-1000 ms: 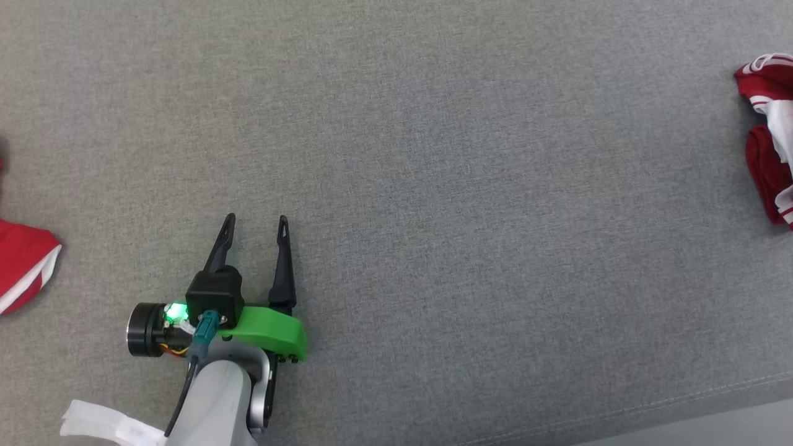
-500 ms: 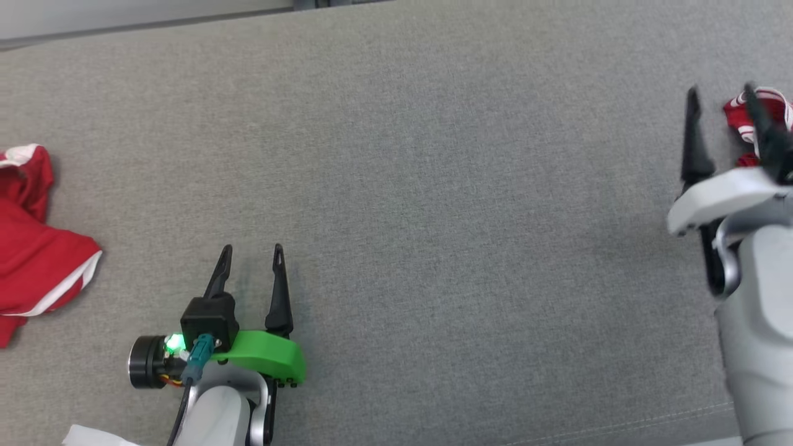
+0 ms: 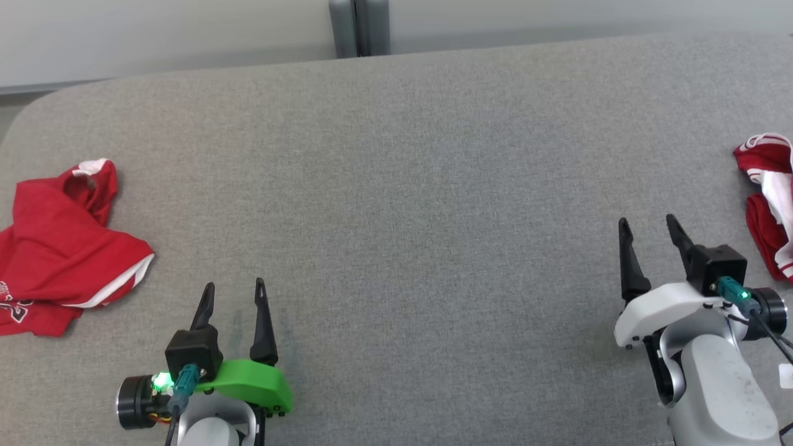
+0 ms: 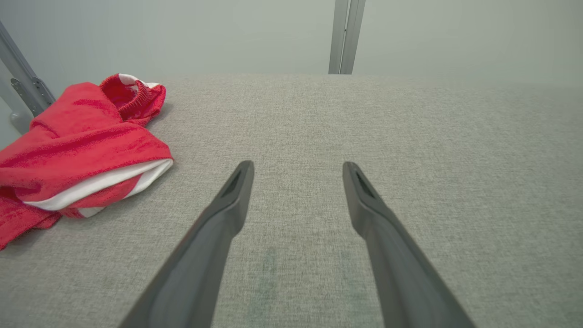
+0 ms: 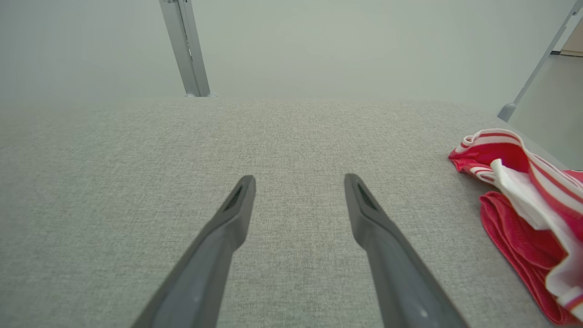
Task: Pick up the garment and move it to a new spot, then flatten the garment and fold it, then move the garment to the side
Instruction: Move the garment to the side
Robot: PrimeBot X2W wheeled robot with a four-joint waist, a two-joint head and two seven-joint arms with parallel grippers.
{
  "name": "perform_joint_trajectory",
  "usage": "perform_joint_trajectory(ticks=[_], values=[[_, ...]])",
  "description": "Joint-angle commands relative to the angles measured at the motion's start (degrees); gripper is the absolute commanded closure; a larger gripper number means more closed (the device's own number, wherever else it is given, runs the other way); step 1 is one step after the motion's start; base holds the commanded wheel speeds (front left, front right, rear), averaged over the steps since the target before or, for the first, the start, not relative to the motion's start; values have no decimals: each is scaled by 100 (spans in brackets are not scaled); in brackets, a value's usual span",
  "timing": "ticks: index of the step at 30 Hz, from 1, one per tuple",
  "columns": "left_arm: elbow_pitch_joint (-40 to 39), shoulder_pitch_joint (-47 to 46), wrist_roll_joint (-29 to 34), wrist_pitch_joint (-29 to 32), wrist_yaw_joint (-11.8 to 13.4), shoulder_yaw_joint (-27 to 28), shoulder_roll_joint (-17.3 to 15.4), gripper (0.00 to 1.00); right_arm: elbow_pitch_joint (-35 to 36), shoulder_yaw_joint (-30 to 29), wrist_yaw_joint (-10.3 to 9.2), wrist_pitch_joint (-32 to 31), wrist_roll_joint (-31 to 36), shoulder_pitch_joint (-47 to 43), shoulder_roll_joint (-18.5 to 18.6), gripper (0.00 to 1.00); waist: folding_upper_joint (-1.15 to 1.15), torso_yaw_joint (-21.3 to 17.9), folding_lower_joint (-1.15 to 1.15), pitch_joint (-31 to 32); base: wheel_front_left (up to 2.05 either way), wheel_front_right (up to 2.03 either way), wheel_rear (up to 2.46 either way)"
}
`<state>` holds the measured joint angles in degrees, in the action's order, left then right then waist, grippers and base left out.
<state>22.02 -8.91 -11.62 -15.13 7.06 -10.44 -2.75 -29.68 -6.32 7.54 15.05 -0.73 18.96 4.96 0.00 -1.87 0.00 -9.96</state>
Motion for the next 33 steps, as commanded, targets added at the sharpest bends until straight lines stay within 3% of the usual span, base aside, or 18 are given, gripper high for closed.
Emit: perform_joint_trajectory(ticks=[1, 13, 33], values=[[5, 99, -72, 1, 12, 56, -29, 0, 46, 19, -11, 16, 10, -134, -29, 0, 0, 48, 0, 205, 0, 0, 0], [10, 468, -68, 1, -37, 309, -29, 0, 309, 224, -10, 16, -79, -600, -189, 0, 0, 71, 0, 885, 0, 0, 0], [-91, 807, 4, 1, -97, 538, -29, 0, 472, 651, -10, 16, -492, -932, -200, 0, 0, 12, 0, 1225, 0, 0, 0]])
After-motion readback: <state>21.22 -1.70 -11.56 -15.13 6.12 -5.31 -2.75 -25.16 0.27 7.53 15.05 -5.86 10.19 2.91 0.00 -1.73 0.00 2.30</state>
